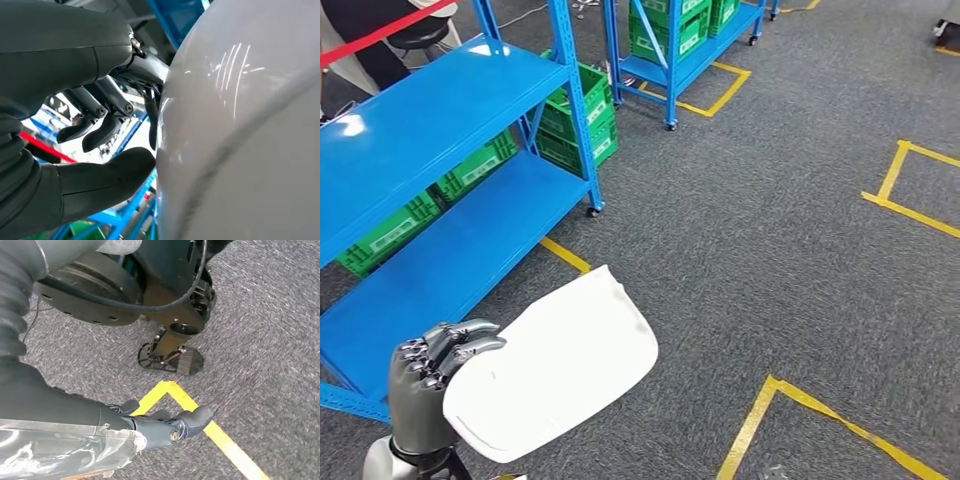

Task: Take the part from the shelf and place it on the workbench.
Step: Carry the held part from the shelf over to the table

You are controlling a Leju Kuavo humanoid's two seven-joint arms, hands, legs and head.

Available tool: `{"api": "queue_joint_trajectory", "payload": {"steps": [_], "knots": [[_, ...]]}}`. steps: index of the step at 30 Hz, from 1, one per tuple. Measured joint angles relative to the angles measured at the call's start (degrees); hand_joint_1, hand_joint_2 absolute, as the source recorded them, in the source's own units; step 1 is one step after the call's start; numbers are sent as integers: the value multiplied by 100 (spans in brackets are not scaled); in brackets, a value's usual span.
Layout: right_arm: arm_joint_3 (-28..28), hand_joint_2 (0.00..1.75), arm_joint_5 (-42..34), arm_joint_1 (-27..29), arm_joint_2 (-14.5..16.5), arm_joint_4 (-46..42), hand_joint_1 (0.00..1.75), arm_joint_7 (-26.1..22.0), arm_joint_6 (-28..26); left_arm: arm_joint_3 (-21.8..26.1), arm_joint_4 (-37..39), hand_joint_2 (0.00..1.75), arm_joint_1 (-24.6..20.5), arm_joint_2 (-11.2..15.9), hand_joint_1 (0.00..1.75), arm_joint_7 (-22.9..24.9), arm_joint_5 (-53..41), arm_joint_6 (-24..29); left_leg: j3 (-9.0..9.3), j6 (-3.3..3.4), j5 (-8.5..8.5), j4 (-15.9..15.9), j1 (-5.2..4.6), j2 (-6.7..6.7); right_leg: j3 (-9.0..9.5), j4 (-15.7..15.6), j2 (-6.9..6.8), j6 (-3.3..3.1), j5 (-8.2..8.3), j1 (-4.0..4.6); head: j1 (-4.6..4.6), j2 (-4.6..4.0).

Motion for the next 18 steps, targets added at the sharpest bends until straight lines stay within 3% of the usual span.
{"api": "queue_joint_trajectory", "payload": {"steps": [2, 3, 5, 7, 8, 10, 12, 13, 14, 16, 18], "knots": [[-13, 175, -2, -8, 3, 0, 0, 1, 0, -14, 38, 175, -45, 20, 175, -2, 6, 2, 416, 68, 205, -684, -14, -146, -22, 4, 103, 33, 25, 5, 2, 0], [-19, 175, -3, -10, 3, 0, 0, 1, 0, -20, 55, 175, -62, 28, 175, -4, 6, 3, 513, 87, 208, -873, -22, -192, -36, 11, 147, 62, 48, 0, 0, 0], [-28, 175, -2, 2, 3, 0, 0, 3, -1, -32, 84, 175, -100, 36, 175, -13, 5, 4, 568, 97, 151, -1041, -22, -147, -80, 33, 206, 130, 96, -3, -4, 0], [-38, 175, 0, 20, 1, 0, 0, 2, -4, -43, 106, 175, -134, 41, 175, -22, 3, 5, 613, 111, 132, -1129, 6, -69, -201, 174, 95, 190, 27, 15, 13, 0], [-49, 175, 0, 19, 0, 0, 0, 2, -5, -48, 119, 175, -141, 45, 175, -25, 3, 6, 631, 116, 139, -1136, 25, -33, -321, 381, 1, 220, -80, 18, 28, 0], [-69, 175, 0, 3, -1, 0, 0, 0, -9, -52, 148, 175, -144, 54, 175, -34, 3, 6, 663, 123, 125, -1137, 29, 60, -718, 1139, -180, 290, -387, -2, 54, 0], [-84, 175, 6, 5, -1, 0, 0, 0, -11, -61, 185, 175, -147, 61, 175, -49, 3, 5, 715, 119, 86, -1135, 29, 162, -1051, 1724, -239, 330, -534, -28, 55, 0], [-90, 175, 9, 13, -1, 0, 0, 0, -11, -67, 201, 175, -149, 62, 175, -56, 3, 5, 754, 110, 56, -1135, 31, 203, -1074, 1721, -250, 331, -467, -36, 56, 0], [-98, 175, 12, 22, -1, 0, 0, 0, -12, -72, 214, 175, -154, 63, 175, -62, 3, 4, 808, 96, 18, -1135, 35, 248, -976, 1480, -268, 325, -294, -43, 56, 0], [-115, 175, 19, 23, -1, 1, 0, 3, -14, -78, 232, 175, -166, 63, 175, -70, 5, 4, 935, 51, -76, -1137, 40, 335, -611, 703, -398, 309, 109, -30, 60, 0], [-123, 175, 36, 3, 3, 2, 0, 7, -14, -83, 244, 175, -181, 65, 175, -74, 6, 5, 1008, -12, -175, -1131, 14, 426, -377, 209, -534, 222, 220, 10, 71, 0]]}}
